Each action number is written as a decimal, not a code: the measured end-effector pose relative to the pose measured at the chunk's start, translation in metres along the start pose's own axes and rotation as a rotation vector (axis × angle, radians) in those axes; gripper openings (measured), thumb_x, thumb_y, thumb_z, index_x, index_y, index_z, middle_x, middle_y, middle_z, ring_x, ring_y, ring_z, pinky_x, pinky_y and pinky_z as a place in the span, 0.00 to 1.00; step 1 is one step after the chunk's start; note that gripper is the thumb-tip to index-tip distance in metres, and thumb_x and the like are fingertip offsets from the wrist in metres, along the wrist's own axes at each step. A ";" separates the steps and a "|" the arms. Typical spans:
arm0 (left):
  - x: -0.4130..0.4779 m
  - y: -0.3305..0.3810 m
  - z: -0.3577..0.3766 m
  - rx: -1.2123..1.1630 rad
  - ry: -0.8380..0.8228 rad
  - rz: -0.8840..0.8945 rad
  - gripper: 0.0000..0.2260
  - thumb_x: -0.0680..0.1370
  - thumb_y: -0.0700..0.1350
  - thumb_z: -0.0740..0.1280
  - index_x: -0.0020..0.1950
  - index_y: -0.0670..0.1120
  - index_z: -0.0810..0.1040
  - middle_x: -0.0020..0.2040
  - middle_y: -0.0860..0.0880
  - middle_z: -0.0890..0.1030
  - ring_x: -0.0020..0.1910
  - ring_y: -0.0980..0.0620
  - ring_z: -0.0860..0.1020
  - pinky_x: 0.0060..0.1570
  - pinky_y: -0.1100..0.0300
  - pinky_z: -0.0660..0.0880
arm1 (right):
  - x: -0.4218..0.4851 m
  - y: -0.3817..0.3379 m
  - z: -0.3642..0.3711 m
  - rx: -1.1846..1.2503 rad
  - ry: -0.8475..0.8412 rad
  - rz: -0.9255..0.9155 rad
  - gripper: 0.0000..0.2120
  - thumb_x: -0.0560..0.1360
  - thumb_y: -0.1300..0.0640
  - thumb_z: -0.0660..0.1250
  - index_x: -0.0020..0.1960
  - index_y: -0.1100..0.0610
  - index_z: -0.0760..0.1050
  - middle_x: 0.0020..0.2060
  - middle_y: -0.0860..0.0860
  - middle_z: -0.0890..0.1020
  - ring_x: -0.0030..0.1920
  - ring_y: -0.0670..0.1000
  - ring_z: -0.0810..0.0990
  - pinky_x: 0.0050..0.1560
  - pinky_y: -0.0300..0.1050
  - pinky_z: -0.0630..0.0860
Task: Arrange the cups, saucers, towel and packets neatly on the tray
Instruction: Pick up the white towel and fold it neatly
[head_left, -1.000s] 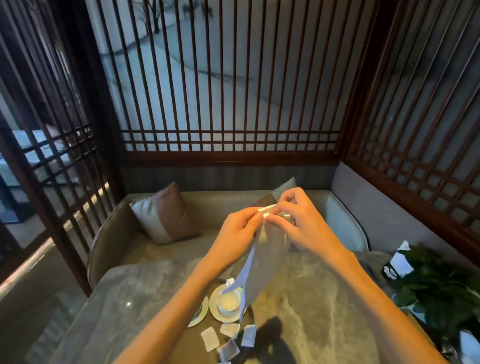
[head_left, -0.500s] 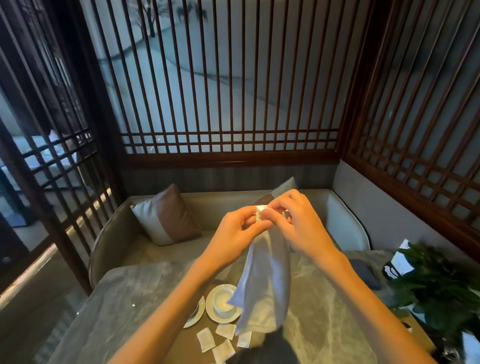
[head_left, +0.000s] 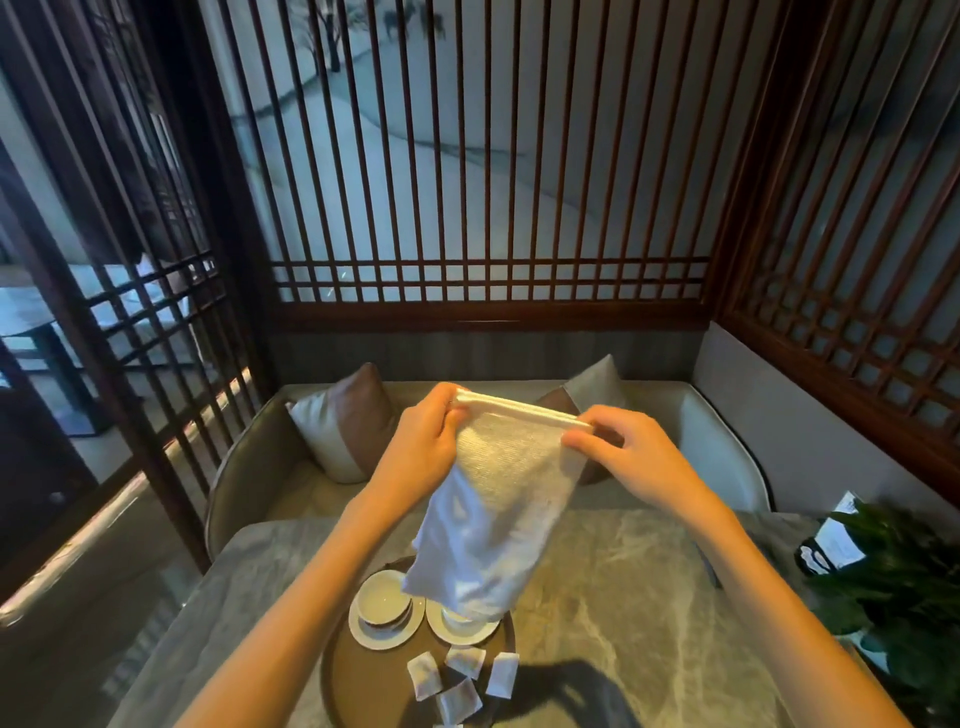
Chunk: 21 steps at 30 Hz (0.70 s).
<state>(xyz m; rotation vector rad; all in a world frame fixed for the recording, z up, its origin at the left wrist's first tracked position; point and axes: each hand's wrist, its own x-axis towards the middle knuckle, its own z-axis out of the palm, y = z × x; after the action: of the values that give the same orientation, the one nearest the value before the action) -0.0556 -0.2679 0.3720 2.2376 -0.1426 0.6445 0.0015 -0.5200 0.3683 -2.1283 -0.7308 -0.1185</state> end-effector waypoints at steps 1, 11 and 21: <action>0.001 -0.004 0.000 0.031 0.006 -0.009 0.06 0.82 0.41 0.59 0.51 0.45 0.75 0.40 0.55 0.77 0.40 0.60 0.76 0.43 0.62 0.71 | 0.001 0.000 0.002 0.060 0.049 -0.001 0.01 0.75 0.44 0.69 0.46 0.39 0.78 0.41 0.39 0.83 0.42 0.40 0.80 0.42 0.34 0.74; -0.005 0.020 0.029 -0.029 -0.115 0.169 0.08 0.83 0.46 0.57 0.60 0.54 0.61 0.45 0.49 0.82 0.40 0.54 0.83 0.42 0.62 0.82 | 0.032 -0.045 0.016 -0.140 -0.040 -0.108 0.15 0.77 0.41 0.65 0.60 0.44 0.79 0.57 0.41 0.81 0.60 0.42 0.76 0.61 0.39 0.73; -0.011 0.011 0.030 -0.213 -0.005 0.095 0.11 0.83 0.47 0.56 0.60 0.62 0.59 0.43 0.59 0.81 0.47 0.60 0.82 0.49 0.72 0.77 | 0.048 -0.058 0.025 -0.134 -0.139 -0.129 0.09 0.78 0.47 0.65 0.53 0.46 0.82 0.52 0.44 0.82 0.53 0.45 0.78 0.51 0.35 0.74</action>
<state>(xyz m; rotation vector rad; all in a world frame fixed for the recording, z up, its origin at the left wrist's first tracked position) -0.0564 -0.2979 0.3575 2.0370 -0.3071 0.6438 0.0050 -0.4526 0.4096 -2.2320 -0.9666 -0.0909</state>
